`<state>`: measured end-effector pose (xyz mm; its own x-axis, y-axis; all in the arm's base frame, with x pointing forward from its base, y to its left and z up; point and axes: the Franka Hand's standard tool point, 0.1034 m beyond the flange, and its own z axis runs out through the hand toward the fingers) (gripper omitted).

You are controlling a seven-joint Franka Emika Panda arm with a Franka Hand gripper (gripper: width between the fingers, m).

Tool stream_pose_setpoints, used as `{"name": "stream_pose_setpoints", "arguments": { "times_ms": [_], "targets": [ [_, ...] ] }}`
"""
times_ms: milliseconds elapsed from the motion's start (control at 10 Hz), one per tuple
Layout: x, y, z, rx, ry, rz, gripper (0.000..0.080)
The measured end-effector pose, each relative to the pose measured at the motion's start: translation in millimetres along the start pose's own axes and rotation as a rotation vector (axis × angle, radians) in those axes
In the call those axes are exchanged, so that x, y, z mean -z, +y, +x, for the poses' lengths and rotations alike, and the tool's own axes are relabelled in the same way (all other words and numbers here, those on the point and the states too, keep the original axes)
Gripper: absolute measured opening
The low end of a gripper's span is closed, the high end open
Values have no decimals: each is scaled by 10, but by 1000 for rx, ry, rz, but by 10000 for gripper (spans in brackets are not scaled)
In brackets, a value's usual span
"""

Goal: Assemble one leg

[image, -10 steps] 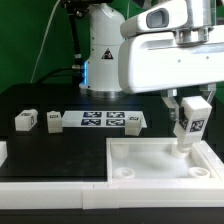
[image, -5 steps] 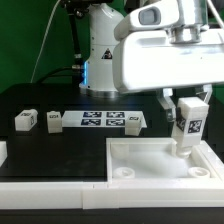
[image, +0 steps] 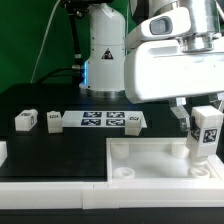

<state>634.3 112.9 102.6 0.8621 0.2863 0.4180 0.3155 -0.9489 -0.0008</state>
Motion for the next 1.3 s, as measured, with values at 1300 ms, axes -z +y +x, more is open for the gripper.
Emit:
{"name": "stream_pose_setpoints", "arguments": {
  "times_ms": [1300],
  "targets": [
    [-223, -126, -248, 8, 21, 2, 291]
  ]
}}
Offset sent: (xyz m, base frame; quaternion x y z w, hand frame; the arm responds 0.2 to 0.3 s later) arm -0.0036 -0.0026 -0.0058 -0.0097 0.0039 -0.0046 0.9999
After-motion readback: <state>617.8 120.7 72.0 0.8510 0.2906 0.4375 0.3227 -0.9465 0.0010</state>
